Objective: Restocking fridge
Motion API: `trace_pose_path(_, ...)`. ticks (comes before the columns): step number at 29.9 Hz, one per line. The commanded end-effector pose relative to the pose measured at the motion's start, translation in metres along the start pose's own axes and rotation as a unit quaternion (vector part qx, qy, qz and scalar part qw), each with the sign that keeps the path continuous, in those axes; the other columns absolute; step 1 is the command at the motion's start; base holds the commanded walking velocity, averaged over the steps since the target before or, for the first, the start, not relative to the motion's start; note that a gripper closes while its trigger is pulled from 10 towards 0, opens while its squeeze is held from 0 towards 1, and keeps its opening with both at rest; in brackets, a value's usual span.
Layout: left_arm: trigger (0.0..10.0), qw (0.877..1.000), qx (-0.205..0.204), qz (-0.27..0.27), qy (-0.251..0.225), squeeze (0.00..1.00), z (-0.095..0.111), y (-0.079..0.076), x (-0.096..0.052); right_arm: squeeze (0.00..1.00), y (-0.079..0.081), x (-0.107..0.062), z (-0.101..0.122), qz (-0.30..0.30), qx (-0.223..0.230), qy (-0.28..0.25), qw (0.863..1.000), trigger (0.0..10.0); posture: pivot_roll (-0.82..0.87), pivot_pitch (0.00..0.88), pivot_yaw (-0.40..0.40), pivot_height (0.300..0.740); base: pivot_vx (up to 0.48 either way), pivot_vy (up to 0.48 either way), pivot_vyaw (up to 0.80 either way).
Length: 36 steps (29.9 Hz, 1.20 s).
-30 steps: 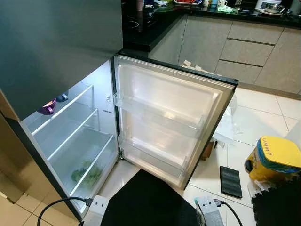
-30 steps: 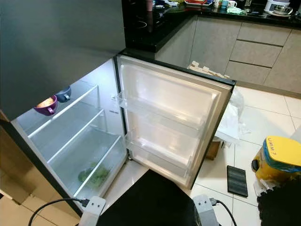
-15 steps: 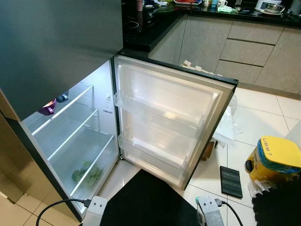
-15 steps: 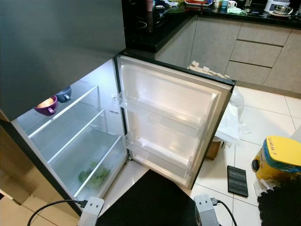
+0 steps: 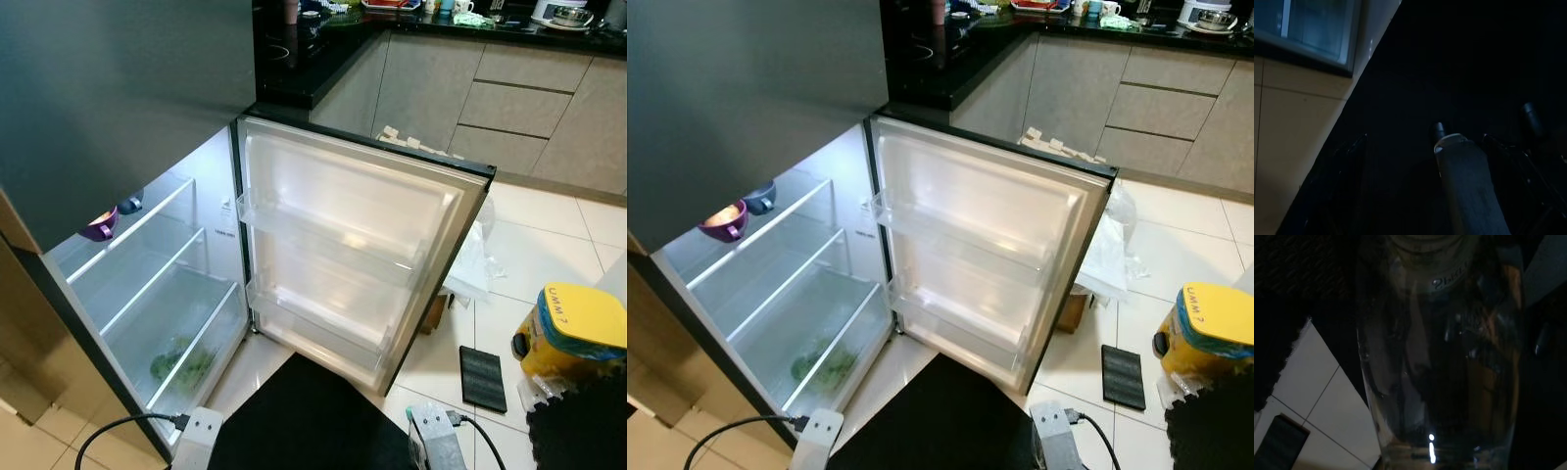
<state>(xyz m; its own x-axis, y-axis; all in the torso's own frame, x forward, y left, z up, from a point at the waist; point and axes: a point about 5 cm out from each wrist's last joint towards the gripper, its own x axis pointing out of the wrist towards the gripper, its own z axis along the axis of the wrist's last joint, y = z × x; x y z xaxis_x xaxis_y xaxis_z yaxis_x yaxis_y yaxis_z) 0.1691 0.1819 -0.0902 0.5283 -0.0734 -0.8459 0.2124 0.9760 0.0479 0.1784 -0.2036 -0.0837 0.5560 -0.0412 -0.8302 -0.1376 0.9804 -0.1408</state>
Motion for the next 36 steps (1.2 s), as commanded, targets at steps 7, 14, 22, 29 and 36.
trace_pose_path(7,10.0,1.000,-0.003,-0.007,0.010,0.00,-0.0044,-0.0040,-0.0001,0.00,-0.0017,0.0001,0.0001,-0.005,0.020,0.002,1.000,10.0,0.08,0.000,0.000,0.740,0.260,0.000,-0.57)
trace_pose_path(14,10.0,1.000,-0.001,-0.007,0.010,0.00,-0.0048,-0.0041,-0.0002,0.00,-0.0010,0.0003,0.0017,-0.006,0.014,-0.002,1.000,10.0,0.09,0.000,0.000,0.740,0.259,0.000,-0.07)
trace_pose_path(22,10.0,1.000,0.000,-0.008,0.008,0.00,-0.0052,-0.0049,-0.0003,0.00,-0.0010,0.0002,0.0014,-0.005,0.014,-0.002,1.000,10.0,0.08,0.000,0.001,0.740,0.259,0.000,0.00)
trace_pose_path(29,10.0,1.000,-0.006,-0.009,0.004,0.00,-0.0049,-0.0060,-0.0002,0.00,-0.0009,0.0000,0.0000,-0.007,0.015,0.000,1.000,10.0,0.09,0.000,0.002,0.740,0.000,0.000,0.00)
trace_pose_path(36,10.0,1.000,0.000,-0.014,0.008,0.00,-0.0073,-0.0073,-0.0005,0.00,-0.0023,-0.0005,-0.0028,-0.011,0.012,0.006,1.000,10.0,0.08,0.000,0.004,0.740,0.000,0.000,0.00)
